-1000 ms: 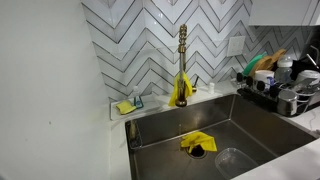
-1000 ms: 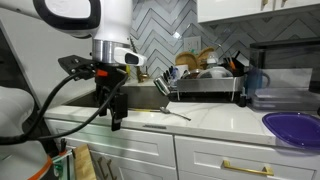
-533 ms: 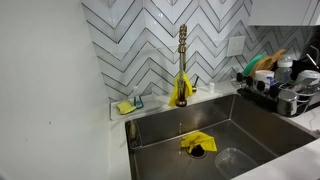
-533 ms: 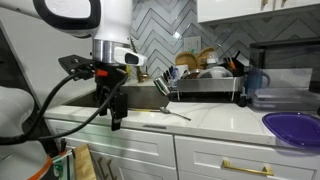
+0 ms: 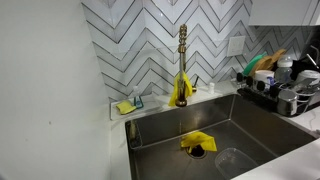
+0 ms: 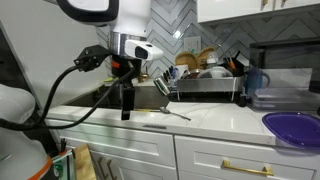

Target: Place the silver spoon under the running faucet then put it back on the right side of the counter.

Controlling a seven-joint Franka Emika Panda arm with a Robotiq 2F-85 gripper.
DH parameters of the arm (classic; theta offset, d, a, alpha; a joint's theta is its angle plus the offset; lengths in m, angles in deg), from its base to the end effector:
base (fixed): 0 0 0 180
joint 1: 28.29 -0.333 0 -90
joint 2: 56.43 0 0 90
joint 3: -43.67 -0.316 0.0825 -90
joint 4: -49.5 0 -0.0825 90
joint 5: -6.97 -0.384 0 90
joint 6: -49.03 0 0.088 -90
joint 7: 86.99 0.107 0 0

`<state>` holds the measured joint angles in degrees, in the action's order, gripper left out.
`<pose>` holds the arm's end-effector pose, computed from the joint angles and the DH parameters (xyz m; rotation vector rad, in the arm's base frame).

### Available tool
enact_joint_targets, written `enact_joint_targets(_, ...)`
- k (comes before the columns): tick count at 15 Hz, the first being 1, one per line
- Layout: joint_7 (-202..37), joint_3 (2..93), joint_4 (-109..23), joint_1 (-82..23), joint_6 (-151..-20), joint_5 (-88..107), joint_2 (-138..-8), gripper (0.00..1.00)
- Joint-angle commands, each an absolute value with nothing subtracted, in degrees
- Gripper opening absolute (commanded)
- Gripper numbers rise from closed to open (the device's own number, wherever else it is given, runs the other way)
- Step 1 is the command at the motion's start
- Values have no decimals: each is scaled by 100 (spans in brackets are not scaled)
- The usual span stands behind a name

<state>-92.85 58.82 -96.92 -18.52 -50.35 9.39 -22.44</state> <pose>0.3083 -0.1484 0.4396 -2.9393 0.3829 0.3123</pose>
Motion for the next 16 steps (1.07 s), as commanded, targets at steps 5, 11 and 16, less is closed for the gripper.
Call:
enact_joint_targets(5, -7817, 5873, -8910, -1392, -5738, 435, -3851, 100)
enact_joint_targets(11, -7917, 5816, -8897, -1373, -5722, 547, -3881, 100)
enact_joint_targets(16, -7005, 5847, -8436, -1312, -5637, -82, -4476, 100)
